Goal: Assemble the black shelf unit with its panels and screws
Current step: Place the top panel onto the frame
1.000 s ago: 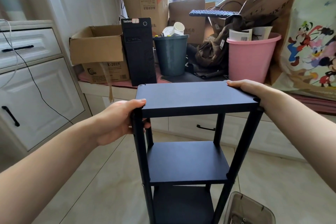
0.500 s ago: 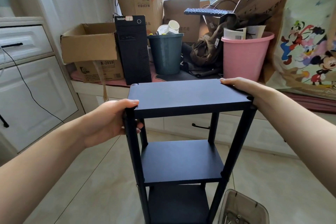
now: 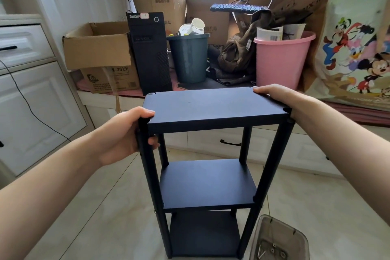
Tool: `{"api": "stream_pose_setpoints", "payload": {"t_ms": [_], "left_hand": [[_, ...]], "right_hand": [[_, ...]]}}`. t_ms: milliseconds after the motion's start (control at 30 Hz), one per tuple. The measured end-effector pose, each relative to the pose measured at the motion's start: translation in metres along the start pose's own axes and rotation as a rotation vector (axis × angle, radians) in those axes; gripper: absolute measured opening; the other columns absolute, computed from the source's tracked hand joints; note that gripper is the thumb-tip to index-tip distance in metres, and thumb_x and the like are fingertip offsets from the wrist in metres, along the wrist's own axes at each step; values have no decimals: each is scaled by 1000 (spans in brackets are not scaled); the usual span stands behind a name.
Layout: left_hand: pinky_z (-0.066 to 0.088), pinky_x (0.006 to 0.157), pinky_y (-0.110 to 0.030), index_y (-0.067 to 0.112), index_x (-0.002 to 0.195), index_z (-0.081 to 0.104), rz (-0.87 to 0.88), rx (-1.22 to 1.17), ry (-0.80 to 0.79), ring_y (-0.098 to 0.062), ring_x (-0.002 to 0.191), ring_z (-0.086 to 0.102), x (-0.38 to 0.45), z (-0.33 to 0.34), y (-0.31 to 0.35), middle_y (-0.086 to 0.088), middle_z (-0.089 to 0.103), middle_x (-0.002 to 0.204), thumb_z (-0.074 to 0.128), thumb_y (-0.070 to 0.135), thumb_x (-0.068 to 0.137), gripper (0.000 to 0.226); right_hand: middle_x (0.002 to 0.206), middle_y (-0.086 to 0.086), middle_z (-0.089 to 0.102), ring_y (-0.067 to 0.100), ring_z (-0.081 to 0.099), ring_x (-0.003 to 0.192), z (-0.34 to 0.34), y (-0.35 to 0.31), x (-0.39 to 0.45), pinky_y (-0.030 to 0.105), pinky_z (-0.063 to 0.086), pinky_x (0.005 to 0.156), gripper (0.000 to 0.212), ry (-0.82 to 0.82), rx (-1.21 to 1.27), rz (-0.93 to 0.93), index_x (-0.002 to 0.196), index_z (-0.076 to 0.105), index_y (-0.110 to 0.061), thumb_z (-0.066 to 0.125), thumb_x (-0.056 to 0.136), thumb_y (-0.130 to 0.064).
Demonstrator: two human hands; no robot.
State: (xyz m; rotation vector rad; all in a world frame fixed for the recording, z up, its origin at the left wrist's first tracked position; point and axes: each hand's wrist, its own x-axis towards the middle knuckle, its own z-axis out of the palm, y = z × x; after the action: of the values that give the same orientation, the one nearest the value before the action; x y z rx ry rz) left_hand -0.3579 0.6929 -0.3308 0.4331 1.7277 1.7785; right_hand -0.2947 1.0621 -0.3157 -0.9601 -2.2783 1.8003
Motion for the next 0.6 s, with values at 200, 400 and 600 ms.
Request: {"api": "stream_pose_setpoints", "payload": {"t_ms": [200,400,600], "left_hand": [[55,88,-64,14,118,64,-21,-105,-2,-24,64,65,4,-6,8,-7,66,83,62,38,85,41],[61,76,-51,12,125,61,-28,-103,-3,-24,72,72,1,-5,1,-7,72,85,65,37,80,51],[62,73,-47,10,126,58,-30,-88,1,-26,73,73,4,-5,4,-10,73,87,65,33,78,54]], "right_hand": [[80,-1,70,13,64,56,2,-8,-3,23,51,52,42,-29,97,-20,116,65,-14,65,91,-47],[79,1,70,14,62,58,2,-1,-4,25,47,54,37,10,50,-64,109,67,-14,64,92,-47],[64,-2,72,10,65,46,1,-1,-4,16,49,42,29,-24,74,-65,97,67,-16,63,93,-44]]}}
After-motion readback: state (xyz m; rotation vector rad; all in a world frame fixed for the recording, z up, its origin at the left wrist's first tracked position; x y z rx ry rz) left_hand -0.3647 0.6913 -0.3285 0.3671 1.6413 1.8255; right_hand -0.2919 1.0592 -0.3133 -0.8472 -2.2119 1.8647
